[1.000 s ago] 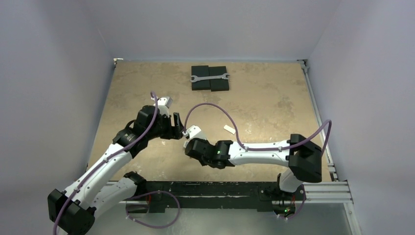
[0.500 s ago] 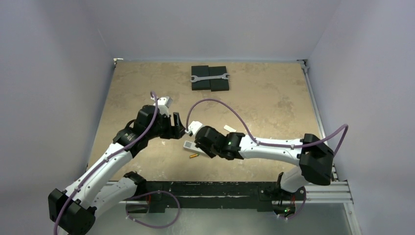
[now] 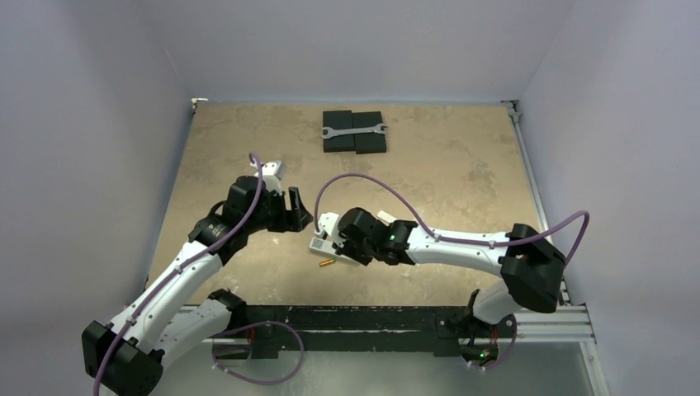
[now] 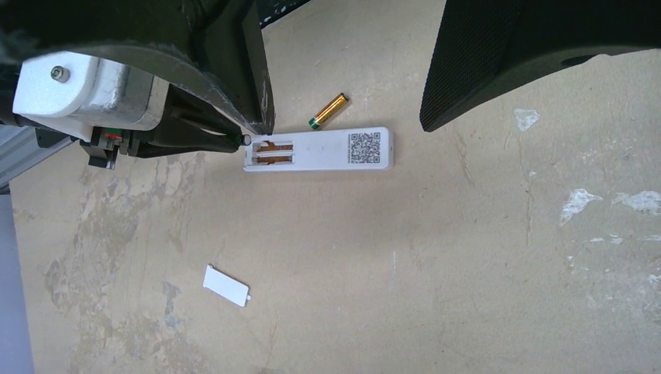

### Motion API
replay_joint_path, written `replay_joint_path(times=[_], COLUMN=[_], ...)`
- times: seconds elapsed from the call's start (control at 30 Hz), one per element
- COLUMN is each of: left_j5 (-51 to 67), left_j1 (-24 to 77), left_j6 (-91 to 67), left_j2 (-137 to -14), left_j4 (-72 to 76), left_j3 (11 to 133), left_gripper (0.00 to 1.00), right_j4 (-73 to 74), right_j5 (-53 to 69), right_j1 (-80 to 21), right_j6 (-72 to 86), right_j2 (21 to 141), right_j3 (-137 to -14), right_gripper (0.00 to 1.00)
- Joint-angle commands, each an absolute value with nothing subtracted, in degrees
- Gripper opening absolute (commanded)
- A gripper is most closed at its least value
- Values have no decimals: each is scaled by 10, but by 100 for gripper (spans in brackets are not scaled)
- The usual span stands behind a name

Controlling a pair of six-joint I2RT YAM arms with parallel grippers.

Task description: Load the batteries into the remote control

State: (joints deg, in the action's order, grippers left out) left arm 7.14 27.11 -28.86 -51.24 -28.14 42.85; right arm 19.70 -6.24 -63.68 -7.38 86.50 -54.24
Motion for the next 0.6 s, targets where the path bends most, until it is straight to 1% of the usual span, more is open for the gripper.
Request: replay_joint_path(times=[0.0, 0.57], left_j5=[77, 78], left_j1=[265, 263], left_j6=[-276, -276], left_j2=[-502, -497], left_j4=[-265, -264], left_j3=[428, 428], left_gripper=[69, 70], right_j4=[158, 151], right_j5=[-40, -33], right_j1=[-628, -613], right_j6=[-120, -137], right_j2=[855, 903], right_j3=[-541, -556], right_gripper=[0, 0])
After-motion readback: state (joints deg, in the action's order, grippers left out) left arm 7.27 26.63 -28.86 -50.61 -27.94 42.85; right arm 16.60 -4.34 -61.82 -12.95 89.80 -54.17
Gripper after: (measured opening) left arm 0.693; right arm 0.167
